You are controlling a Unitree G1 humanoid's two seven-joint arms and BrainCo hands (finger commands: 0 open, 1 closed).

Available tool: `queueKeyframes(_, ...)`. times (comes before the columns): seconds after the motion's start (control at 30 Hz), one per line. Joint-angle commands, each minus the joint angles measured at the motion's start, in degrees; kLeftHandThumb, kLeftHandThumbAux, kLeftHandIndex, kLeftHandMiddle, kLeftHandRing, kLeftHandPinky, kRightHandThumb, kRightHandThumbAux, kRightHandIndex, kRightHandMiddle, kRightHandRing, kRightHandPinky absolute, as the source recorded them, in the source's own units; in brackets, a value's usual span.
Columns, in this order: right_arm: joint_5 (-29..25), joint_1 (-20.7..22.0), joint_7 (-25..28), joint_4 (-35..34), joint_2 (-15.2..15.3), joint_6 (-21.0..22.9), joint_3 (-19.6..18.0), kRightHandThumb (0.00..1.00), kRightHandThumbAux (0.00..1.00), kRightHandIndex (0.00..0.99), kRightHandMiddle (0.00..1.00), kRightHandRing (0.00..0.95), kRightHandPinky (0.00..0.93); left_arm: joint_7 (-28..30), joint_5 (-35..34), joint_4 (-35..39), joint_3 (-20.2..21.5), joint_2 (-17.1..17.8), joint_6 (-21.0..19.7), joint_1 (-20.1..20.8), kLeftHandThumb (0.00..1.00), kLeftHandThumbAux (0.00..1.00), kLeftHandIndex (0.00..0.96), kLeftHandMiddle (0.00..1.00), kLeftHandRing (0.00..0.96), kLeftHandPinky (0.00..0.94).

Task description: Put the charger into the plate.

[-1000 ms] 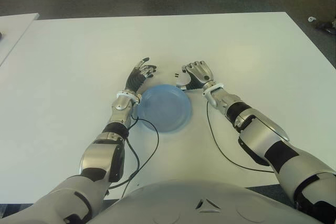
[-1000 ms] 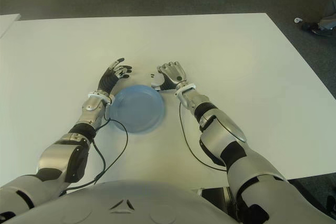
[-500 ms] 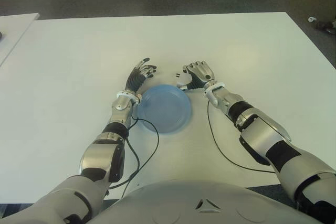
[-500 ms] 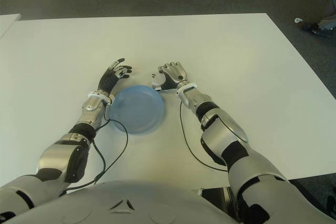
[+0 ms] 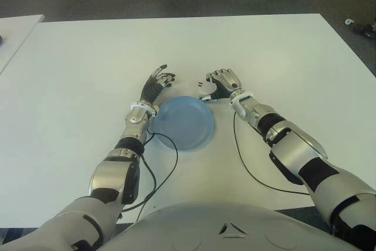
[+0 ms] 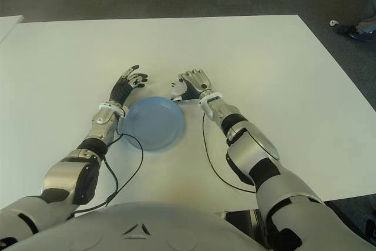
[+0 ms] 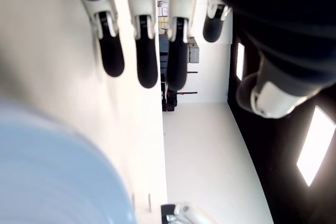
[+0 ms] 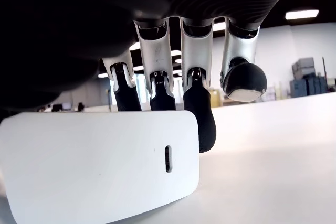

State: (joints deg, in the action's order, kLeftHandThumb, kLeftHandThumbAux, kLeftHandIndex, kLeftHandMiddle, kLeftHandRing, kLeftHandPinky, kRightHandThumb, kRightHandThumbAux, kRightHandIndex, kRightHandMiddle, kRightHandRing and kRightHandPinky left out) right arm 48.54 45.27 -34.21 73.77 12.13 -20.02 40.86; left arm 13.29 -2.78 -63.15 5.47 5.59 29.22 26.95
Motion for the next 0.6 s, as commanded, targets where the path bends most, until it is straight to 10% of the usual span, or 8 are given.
queueKeyframes(0.03,-0.5,-2.9,3.0,1.5,0.2,-0.3,-0.2,0.744,0.711,0.439,0.894,0.879,0.879,0.5,0.8,-2.1,-0.7,-0.5,-2.4,-2.1,0.0,0.544,0.111,0.321,0.315,0.293)
queueKeyframes(0.6,-2.4,-0.2,-0.4,-0.7,4.0,-3.0,-3.3,0.745,0.712,0.439,0.897,0.877,0.838,0.6,0.9,-2.4,-0.8,-0.3,-2.1,-2.1,0.0,0.537,0.095,0.314,0.305,0.289)
